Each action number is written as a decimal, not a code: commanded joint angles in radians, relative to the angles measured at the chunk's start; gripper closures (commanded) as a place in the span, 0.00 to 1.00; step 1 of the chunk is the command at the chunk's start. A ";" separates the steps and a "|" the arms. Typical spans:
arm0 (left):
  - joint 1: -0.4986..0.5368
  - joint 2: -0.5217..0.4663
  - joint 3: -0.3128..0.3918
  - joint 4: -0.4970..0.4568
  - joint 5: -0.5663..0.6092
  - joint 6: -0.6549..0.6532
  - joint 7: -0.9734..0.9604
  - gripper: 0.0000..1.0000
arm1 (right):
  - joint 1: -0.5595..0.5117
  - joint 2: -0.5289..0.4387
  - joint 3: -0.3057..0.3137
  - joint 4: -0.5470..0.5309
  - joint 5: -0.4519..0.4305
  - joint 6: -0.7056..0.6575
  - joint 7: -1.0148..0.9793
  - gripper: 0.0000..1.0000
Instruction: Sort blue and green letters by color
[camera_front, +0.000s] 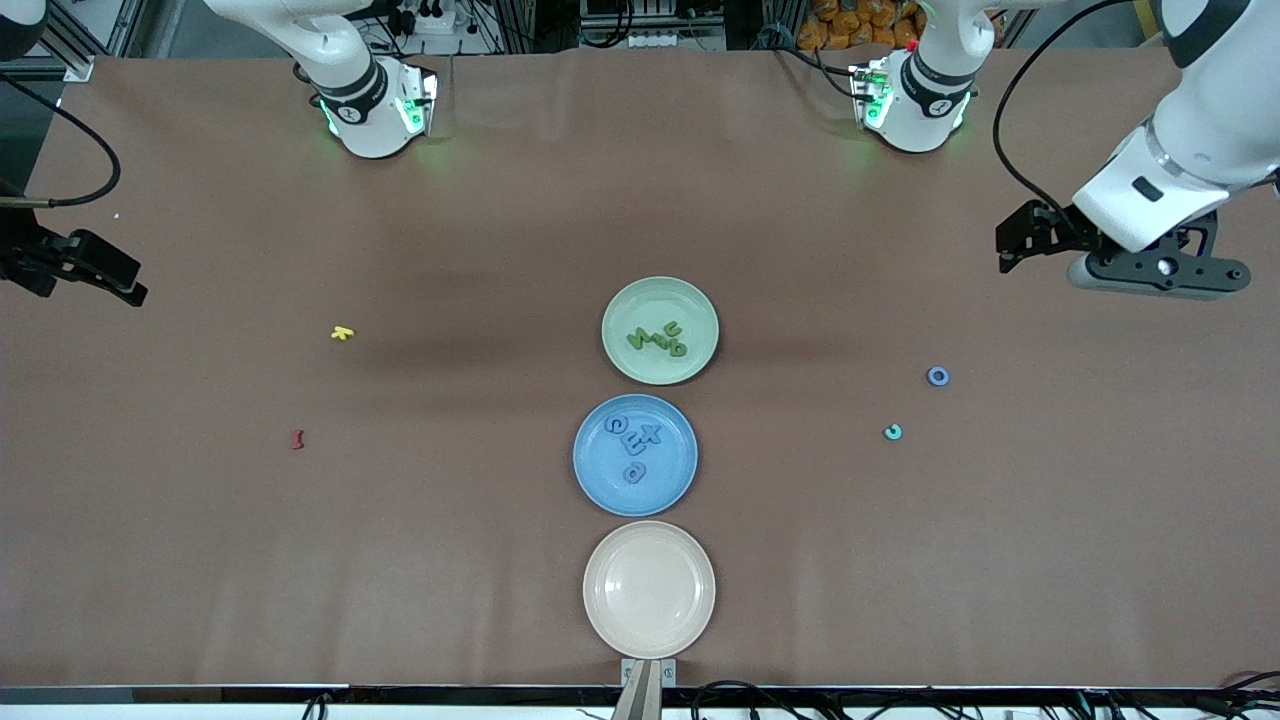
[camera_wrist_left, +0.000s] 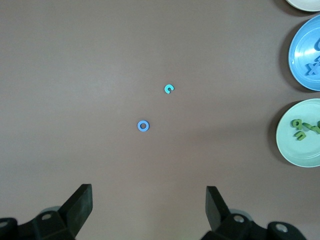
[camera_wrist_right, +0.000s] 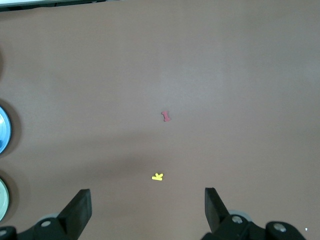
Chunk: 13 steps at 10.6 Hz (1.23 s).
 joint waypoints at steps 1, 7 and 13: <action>0.001 -0.062 0.014 -0.023 -0.030 -0.026 0.018 0.00 | -0.020 0.014 0.019 0.033 0.005 -0.016 0.011 0.00; -0.002 -0.088 0.024 -0.001 -0.028 -0.032 -0.030 0.00 | -0.017 0.014 0.019 0.033 0.005 -0.018 0.013 0.00; -0.007 -0.062 0.025 0.024 -0.046 -0.029 -0.042 0.00 | -0.015 0.015 0.019 0.033 0.005 -0.019 0.013 0.00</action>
